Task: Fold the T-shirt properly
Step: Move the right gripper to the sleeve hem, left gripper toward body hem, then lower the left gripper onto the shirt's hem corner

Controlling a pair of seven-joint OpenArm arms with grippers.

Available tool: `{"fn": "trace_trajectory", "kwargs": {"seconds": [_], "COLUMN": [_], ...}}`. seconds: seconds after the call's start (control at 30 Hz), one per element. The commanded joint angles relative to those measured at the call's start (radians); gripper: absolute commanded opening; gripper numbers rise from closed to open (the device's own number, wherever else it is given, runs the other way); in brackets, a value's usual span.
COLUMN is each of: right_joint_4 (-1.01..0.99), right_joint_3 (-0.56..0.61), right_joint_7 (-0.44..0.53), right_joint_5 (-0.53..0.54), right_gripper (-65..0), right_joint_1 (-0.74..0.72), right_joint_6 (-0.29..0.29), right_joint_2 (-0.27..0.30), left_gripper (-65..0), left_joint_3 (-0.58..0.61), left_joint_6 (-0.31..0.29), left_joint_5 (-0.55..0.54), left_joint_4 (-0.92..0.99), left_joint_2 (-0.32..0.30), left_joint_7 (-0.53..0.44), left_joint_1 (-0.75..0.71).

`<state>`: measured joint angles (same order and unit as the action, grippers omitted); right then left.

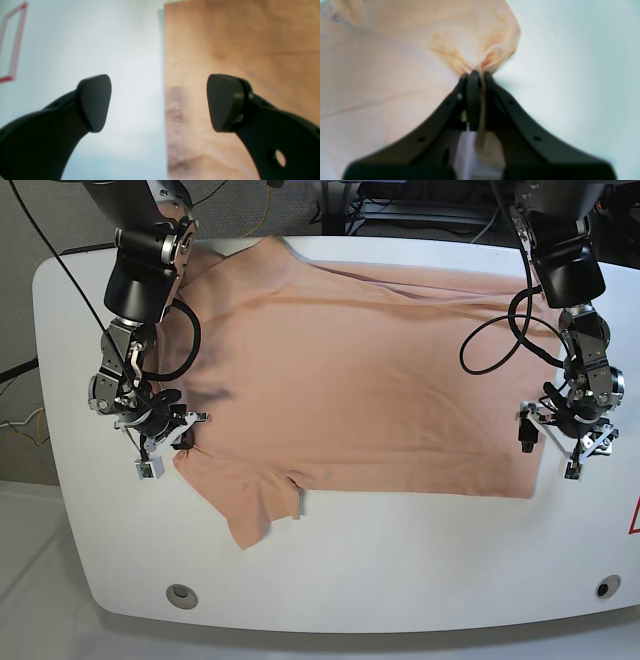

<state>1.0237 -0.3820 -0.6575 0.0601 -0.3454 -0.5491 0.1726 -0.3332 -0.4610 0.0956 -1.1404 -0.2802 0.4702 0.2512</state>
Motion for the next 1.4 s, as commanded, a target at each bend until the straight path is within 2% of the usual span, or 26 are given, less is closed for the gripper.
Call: {"fn": "trace_trajectory", "kwargs": {"seconds": [0.0,0.5,0.97,1.37], "right_joint_4": [0.004,0.004,0.004,0.004], "right_joint_3": [0.001,0.002,0.002,0.002], "right_joint_7": [-0.025,-0.025,-0.025,-0.025], "right_joint_5": [-0.013,-0.013,-0.013,-0.013], "right_gripper": [-65.0,-65.0,-65.0,-65.0], "right_joint_1": [-0.011,-0.01,-0.01,-0.01], "right_joint_6": [0.002,-0.002,-0.002,-0.002], "right_joint_2": [0.011,0.012,0.012,0.014], "left_gripper": [-9.3,-9.3,-9.3,-9.3], "left_joint_3": [-0.005,-0.007,-0.002,-0.002], "left_joint_6": [0.006,0.006,0.006,0.006], "left_joint_5": [-0.047,-0.276,-0.325,-0.325], "left_joint_4": [0.004,0.194,0.363,0.406], "left_joint_2": [-0.029,-0.115,-0.107,-0.055], "left_joint_7": [-0.032,-0.034,-0.089,-0.116], "left_joint_1": [0.05,0.15,0.208,0.208]}}
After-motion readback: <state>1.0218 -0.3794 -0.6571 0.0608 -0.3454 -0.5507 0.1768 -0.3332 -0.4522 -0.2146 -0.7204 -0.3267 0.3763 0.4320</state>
